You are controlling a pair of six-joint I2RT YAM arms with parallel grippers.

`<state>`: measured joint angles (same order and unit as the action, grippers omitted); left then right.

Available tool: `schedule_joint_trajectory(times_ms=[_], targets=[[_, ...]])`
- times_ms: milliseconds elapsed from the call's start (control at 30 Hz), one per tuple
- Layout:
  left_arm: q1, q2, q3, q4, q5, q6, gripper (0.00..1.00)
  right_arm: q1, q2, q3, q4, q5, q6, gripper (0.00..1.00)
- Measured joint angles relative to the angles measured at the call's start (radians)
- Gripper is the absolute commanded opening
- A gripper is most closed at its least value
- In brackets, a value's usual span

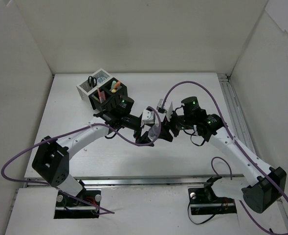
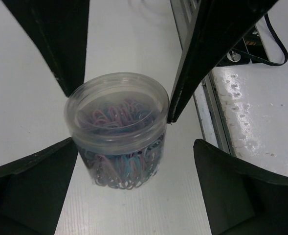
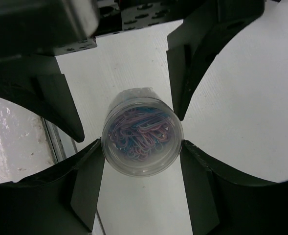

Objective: Sort the stationery into containers
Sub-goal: Place the stationery in the storage box.

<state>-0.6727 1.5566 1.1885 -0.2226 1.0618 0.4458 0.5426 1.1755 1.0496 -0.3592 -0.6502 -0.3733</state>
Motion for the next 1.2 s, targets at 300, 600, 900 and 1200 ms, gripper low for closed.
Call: schedule_joint_trajectory(times_ms=[300, 600, 900, 1200], targets=[[-0.006, 0.0, 0.0, -0.013, 0.021, 0.012, 0.92, 0.044, 0.083, 0.071, -0.002, -0.022, -0.042, 0.3], [0.005, 0.003, 0.001, 0.024, -0.011, -0.013, 0.39, 0.07, 0.116, 0.099, -0.008, 0.023, -0.024, 0.45], [0.003, 0.003, 0.001, 0.047, -0.041, -0.06, 0.1, 0.074, 0.107, 0.113, -0.018, 0.109, 0.01, 0.82], [0.018, -0.011, -0.018, 0.11, -0.11, -0.153, 0.0, 0.071, -0.023, 0.112, -0.021, 0.228, 0.086, 0.98]])
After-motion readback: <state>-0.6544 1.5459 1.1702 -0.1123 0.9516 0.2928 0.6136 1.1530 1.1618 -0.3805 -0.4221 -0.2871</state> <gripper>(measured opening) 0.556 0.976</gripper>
